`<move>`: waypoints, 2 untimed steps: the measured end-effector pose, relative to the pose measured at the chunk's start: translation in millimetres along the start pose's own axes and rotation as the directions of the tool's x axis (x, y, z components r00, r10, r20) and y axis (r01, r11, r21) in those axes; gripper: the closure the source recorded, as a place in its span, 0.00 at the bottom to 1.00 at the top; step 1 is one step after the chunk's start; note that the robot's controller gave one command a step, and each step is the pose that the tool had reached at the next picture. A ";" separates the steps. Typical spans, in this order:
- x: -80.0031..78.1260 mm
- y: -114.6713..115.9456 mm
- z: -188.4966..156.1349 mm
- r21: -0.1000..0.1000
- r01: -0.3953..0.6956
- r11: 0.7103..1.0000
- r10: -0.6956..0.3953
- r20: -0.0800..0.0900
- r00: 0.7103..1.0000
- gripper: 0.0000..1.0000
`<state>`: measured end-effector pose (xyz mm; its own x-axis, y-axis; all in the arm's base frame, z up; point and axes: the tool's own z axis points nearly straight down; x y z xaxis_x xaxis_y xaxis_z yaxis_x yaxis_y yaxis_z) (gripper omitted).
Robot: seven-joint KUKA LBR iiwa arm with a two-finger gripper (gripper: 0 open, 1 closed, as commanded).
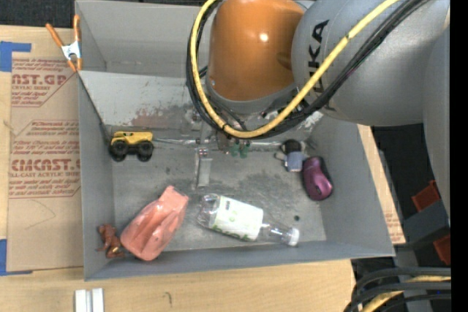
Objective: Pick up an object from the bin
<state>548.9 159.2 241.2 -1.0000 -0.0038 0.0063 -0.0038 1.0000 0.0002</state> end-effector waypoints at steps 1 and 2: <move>-1.6 -1.1 -4.9 -0.001 -0.003 1.000 0.003 0.008 1.000 0.00; 8.6 12.8 40.0 0.001 0.158 0.988 -0.158 0.010 0.987 0.00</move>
Offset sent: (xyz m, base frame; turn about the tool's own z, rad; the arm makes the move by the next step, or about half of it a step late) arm -0.0414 0.0542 -0.1712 -0.6204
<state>540.0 172.0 201.3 -0.9869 -0.1613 -0.0042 -0.1613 0.9869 0.0005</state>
